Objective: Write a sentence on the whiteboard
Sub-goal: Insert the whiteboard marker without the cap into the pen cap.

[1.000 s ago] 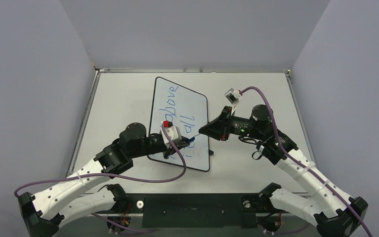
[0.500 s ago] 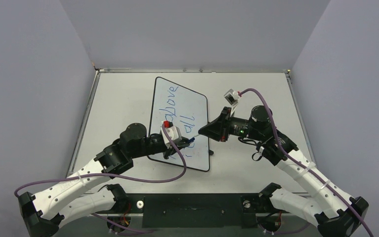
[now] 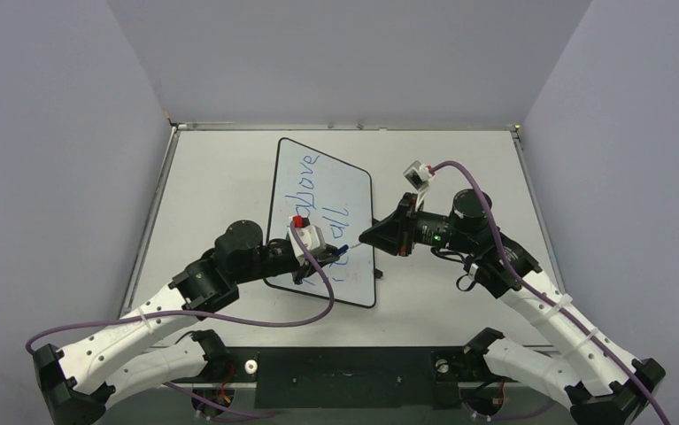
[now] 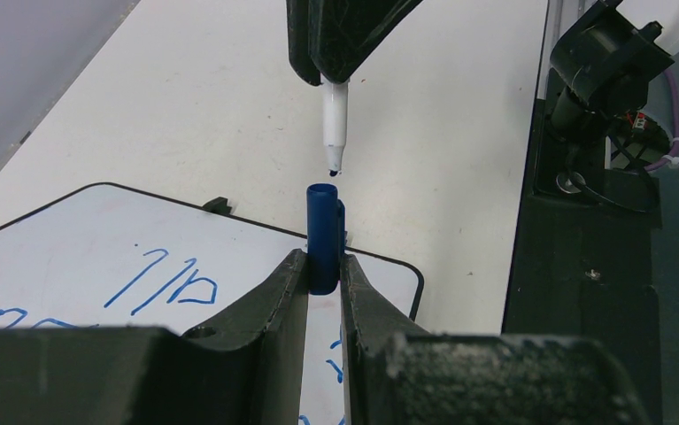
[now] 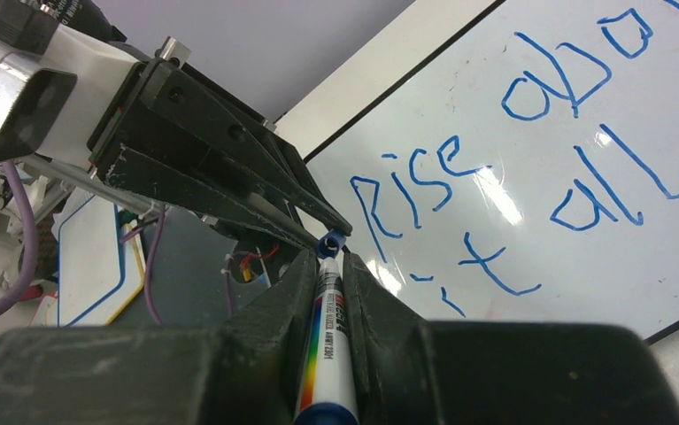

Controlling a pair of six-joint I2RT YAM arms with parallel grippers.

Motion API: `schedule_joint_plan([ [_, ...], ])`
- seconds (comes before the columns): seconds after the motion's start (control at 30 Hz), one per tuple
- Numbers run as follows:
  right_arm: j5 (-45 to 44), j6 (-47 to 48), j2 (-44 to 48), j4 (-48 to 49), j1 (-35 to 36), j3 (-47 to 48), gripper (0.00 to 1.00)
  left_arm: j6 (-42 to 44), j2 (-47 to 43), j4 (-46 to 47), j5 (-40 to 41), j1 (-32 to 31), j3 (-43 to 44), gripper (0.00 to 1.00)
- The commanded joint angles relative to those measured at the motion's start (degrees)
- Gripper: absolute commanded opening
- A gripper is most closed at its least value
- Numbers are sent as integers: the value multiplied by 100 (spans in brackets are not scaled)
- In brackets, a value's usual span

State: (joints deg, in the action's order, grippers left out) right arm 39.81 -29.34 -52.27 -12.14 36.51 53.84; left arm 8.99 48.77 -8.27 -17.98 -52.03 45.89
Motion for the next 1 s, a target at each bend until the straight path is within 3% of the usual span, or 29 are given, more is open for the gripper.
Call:
schedule_joint_plan([
  [0.0,-22,-13,128,216,58,354,0,-60,-1,301,39,15,69,0],
  [0.97,-113,-185,-198,571,145,63,0,-105,-136,366,84,16,34,0],
])
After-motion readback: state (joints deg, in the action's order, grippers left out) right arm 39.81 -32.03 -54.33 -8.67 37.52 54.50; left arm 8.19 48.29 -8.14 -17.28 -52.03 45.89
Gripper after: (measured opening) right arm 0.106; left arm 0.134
